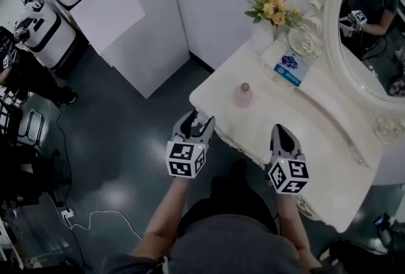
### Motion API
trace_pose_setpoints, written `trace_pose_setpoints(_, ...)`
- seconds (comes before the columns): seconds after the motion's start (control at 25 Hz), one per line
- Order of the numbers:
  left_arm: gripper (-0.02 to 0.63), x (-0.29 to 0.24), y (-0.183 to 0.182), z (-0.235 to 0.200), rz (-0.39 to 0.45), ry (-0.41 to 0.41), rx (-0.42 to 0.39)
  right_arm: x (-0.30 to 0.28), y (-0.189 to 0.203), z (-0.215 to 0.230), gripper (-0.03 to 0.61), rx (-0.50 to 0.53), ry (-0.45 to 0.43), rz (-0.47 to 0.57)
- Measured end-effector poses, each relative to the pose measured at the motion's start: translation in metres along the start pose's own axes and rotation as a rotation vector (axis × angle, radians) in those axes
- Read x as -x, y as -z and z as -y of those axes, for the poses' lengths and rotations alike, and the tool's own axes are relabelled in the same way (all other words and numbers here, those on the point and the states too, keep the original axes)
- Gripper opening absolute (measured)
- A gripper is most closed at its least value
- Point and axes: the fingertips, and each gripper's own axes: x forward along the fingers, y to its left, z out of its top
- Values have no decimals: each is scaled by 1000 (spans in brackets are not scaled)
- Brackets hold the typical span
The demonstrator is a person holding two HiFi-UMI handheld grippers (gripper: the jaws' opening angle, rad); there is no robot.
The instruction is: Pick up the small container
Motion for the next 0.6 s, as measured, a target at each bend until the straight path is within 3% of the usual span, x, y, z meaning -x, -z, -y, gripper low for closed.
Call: trace_pose_setpoints(0.6, 229, -80, -11, 38, -43, 126, -63, -18, -11, 56, 5, -62, 91, 24)
